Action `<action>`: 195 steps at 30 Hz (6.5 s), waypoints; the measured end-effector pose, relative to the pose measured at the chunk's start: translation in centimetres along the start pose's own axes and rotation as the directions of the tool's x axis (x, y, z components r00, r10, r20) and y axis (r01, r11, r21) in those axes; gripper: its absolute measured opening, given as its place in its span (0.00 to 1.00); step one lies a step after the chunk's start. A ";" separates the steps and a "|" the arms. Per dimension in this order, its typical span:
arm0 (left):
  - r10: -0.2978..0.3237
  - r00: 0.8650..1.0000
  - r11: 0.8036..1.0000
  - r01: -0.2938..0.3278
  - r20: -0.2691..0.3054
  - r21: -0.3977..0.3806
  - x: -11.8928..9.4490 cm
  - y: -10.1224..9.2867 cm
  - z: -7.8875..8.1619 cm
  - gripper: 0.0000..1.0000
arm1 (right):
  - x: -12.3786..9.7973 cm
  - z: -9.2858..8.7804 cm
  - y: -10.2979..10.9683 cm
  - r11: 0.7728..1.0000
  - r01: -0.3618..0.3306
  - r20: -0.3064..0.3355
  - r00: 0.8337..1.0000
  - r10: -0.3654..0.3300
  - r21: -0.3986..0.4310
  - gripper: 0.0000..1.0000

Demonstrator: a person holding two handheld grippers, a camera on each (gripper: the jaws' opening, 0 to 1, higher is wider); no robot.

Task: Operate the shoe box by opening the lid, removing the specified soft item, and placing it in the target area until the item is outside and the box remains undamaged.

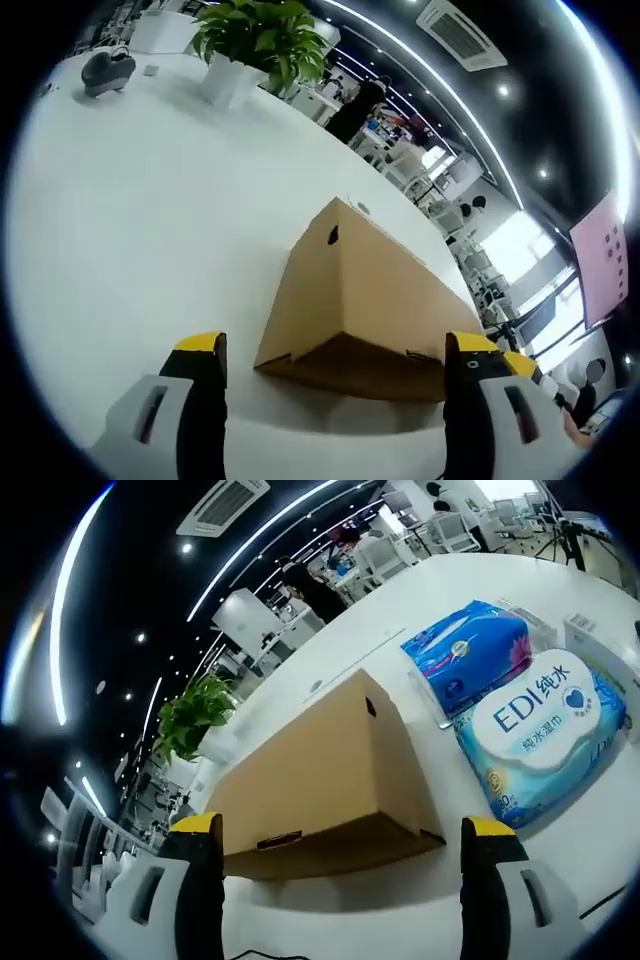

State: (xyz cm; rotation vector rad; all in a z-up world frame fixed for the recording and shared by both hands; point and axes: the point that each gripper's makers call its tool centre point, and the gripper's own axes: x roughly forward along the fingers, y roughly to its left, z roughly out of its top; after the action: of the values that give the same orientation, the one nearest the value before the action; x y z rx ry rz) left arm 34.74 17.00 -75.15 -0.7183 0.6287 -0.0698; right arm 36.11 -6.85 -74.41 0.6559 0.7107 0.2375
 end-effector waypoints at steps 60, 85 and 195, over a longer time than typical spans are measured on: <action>-0.041 0.999 0.999 0.041 -0.024 -0.011 1.9 -0.7 -1.7 0.78 | 1.6 -1.4 -1.8 0.984 0.014 0.063 0.998 -0.026 0.175 0.77; -0.042 0.993 0.998 0.047 -0.107 0.050 1.6 -1.0 -1.2 0.73 | 0.7 0.5 -0.9 0.994 0.038 0.037 0.999 -0.035 -0.098 0.63; 0.006 0.989 0.627 0.109 -0.145 0.771 3.6 -3.8 -0.9 0.67 | 0.5 2.4 -0.8 0.620 0.027 -0.052 0.993 -0.108 -0.784 0.59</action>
State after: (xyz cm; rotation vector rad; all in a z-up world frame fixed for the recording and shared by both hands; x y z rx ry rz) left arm 37.75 12.62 -75.04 0.1333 0.6301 -0.4289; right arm 38.06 -8.37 -73.82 -0.2413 0.6384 0.4783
